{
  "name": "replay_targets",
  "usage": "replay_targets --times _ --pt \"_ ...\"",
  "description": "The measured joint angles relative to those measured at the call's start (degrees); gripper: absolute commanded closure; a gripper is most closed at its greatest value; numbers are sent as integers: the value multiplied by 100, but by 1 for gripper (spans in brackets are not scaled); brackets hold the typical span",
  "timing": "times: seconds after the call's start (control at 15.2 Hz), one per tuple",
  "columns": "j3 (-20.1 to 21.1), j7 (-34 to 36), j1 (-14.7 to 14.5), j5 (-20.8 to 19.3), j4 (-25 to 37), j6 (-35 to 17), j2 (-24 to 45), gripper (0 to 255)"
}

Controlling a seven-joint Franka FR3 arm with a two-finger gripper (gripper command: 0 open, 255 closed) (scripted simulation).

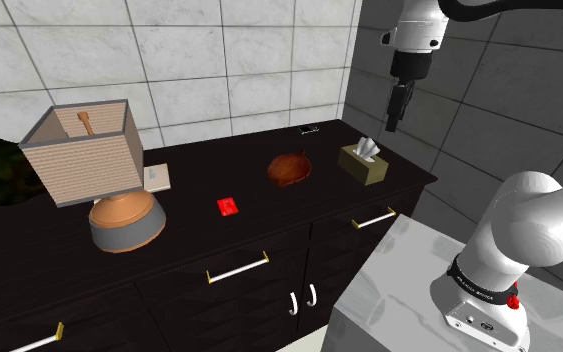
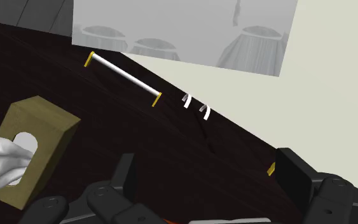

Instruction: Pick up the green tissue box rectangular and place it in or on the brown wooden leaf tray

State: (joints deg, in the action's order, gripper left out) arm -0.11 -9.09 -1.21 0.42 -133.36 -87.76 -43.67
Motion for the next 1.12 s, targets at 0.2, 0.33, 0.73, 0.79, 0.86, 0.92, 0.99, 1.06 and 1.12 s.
replay_targets --times 0.2,0.33,0.73,0.79,0.86,0.92,0.99,1.06,1.12 --pt "-214 -266 15 -54 -80 -107 19 0" --pt "-542 -676 40 -137 -184 -276 79 0" --pt "-1651 -2101 75 -341 -188 -694 533 0" --pt "-1845 -2347 55 -344 -116 -786 712 0" --pt "-2018 -2580 36 -336 -44 -829 849 0" --pt "-2205 -2824 11 -322 -37 -961 1020 0" --pt "-2397 -3082 -11 -304 12 -1048 1186 0" --pt "-2586 -3344 -36 -273 99 -1092 1353 0" --pt "-2771 -3606 -71 -226 191 -1142 1538 0"
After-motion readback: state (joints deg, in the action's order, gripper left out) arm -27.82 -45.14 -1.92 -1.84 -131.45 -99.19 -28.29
